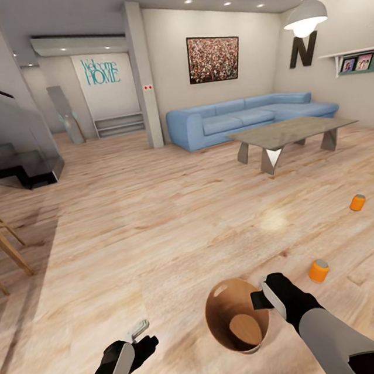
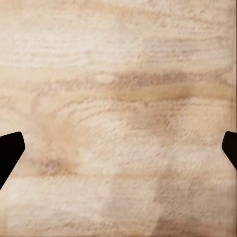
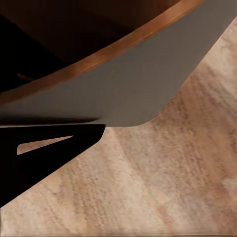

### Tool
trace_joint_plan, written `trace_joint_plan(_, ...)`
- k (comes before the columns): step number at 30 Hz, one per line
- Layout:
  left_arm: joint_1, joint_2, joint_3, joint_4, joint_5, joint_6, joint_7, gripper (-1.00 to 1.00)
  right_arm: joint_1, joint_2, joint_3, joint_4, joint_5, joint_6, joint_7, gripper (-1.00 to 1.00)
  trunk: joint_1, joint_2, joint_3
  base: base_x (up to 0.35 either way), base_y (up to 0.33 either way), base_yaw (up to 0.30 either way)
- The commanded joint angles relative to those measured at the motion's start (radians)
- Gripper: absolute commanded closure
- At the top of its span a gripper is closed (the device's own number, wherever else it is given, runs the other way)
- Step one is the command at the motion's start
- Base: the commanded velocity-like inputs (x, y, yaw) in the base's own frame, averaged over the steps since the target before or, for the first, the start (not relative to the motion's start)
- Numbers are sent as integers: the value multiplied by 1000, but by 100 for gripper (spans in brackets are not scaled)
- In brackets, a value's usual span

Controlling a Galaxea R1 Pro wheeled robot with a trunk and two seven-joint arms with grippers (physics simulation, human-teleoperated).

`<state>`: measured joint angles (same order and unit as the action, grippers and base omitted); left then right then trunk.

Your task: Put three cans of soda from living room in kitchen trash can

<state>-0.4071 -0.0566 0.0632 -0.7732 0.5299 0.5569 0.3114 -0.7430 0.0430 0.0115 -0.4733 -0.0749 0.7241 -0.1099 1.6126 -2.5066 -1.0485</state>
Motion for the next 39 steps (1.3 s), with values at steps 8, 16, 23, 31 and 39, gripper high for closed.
trace_joint_plan(8,1,-1,-2,0,2,0,0,-100,7,-22,-2,-109,-8,86,32,100,-4,2,31,0,0,-215)
trace_joint_plan(16,0,-13,-2,-8,7,0,2,-100,9,-154,-2,-279,-5,224,296,100,-7,4,62,0,0,-281)
trace_joint_plan(23,-58,-63,-13,-15,11,3,0,-100,2,-284,-17,-347,-8,250,375,100,-10,5,89,0,0,-292)
trace_joint_plan(31,-133,-98,-107,30,14,-1,-3,-100,-10,-444,-21,-379,-26,323,465,100,-24,28,118,0,0,-293)
trace_joint_plan(39,-128,-90,-124,122,6,-55,-40,-100,-7,-507,-19,-289,-26,323,473,100,-51,77,140,27,0,-292)
